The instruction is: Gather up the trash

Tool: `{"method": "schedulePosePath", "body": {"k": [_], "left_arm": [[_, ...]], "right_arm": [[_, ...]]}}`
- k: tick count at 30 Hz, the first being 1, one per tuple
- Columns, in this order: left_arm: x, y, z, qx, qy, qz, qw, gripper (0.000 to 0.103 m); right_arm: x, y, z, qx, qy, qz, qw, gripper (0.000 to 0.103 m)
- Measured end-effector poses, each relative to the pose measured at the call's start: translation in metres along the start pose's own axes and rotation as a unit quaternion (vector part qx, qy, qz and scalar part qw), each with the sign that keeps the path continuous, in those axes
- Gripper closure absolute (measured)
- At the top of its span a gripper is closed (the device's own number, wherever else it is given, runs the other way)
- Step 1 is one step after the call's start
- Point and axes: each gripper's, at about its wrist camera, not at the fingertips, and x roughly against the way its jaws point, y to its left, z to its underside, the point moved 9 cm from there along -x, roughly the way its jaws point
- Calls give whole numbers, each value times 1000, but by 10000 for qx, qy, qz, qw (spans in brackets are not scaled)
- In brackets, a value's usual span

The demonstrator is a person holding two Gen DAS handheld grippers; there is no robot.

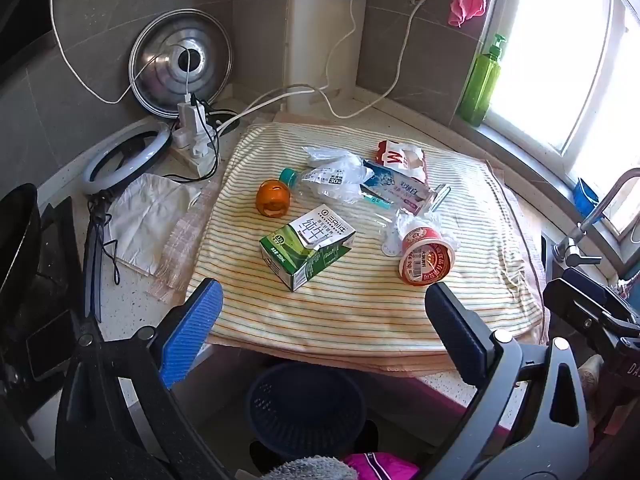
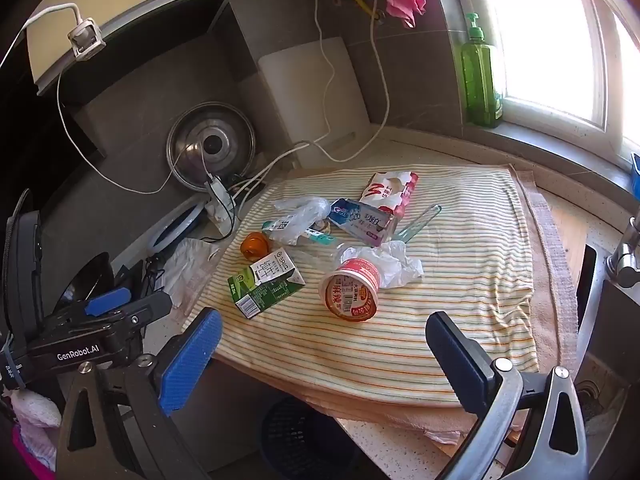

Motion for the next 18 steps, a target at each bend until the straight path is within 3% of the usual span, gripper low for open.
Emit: {"method": "schedulePosePath", "body": {"k": [18], "left_arm": [[-1,-1,-4,-72,38,-41,10000,0]], "right_arm": [[-5,4,1,-136,50,-196,9997,0]]}}
